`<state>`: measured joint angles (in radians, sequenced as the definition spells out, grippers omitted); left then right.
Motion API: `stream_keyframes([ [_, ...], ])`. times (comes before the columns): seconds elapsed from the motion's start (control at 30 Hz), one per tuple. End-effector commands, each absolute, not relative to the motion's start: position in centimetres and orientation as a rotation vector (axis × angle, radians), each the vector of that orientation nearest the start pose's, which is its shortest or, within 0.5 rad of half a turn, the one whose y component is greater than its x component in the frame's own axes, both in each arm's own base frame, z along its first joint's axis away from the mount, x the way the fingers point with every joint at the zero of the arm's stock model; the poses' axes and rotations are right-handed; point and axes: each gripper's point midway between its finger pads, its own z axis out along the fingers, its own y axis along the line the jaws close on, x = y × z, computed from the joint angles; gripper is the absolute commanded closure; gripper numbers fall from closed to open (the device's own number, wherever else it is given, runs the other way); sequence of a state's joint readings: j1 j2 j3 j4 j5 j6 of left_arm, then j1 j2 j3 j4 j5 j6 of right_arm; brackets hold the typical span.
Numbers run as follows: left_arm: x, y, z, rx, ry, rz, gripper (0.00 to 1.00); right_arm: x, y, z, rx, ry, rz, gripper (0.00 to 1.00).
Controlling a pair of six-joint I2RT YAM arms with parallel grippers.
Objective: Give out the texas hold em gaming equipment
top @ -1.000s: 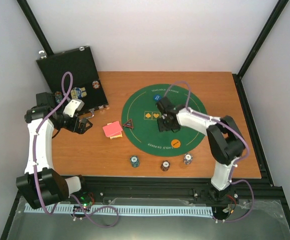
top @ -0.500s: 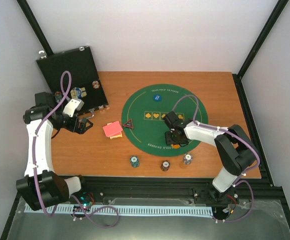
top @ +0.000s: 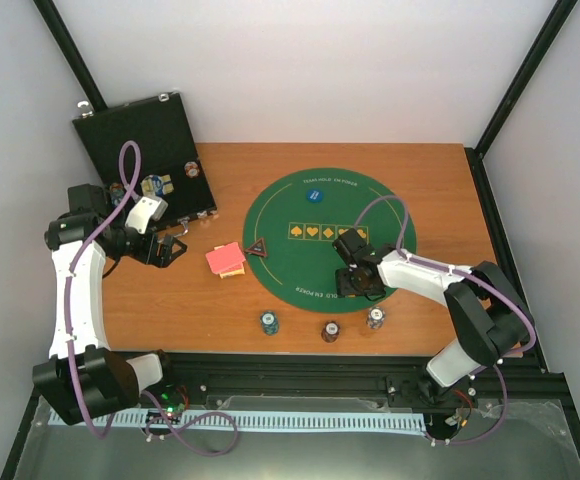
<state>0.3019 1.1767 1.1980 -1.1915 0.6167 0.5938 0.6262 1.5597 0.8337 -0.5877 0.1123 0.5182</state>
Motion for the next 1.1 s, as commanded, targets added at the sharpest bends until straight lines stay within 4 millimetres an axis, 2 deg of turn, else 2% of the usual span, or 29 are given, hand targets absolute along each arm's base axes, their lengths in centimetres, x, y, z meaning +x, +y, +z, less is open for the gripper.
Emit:
stream_keyframes([
  [0.0, 26.6, -2.6, 24.3, 0.518, 2.379, -0.505, 0.0, 25.8, 16.3, 2.4, -0.138, 2.867, 0.059, 0.31],
  [0.2, 26.4, -2.5, 24.8, 0.527, 2.374, -0.488, 0.0, 26.2, 16.8, 1.8, -0.167, 2.886, 0.04, 0.32],
  [0.4, 26.2, -2.6, 24.6, 0.527, 2.375, -0.491, 0.0, 25.7, 16.6, 0.6, -0.165, 2.91, 0.01, 0.34],
  [0.67, 26.0, -2.5, 24.7, 0.535, 2.37, -0.464, 0.0, 26.6, 14.9, 1.6, -0.126, 2.9, -0.127, 0.44],
  [0.83, 26.2, -2.6, 25.0, 0.523, 2.365, -0.483, 0.0, 27.1, 13.7, 2.5, -0.068, 2.895, -0.14, 0.45],
  [1.07, 26.0, -2.1, 24.4, 0.548, 2.382, -0.437, 0.0, 26.7, 11.3, 2.0, -0.001, 2.926, -0.175, 0.45],
])
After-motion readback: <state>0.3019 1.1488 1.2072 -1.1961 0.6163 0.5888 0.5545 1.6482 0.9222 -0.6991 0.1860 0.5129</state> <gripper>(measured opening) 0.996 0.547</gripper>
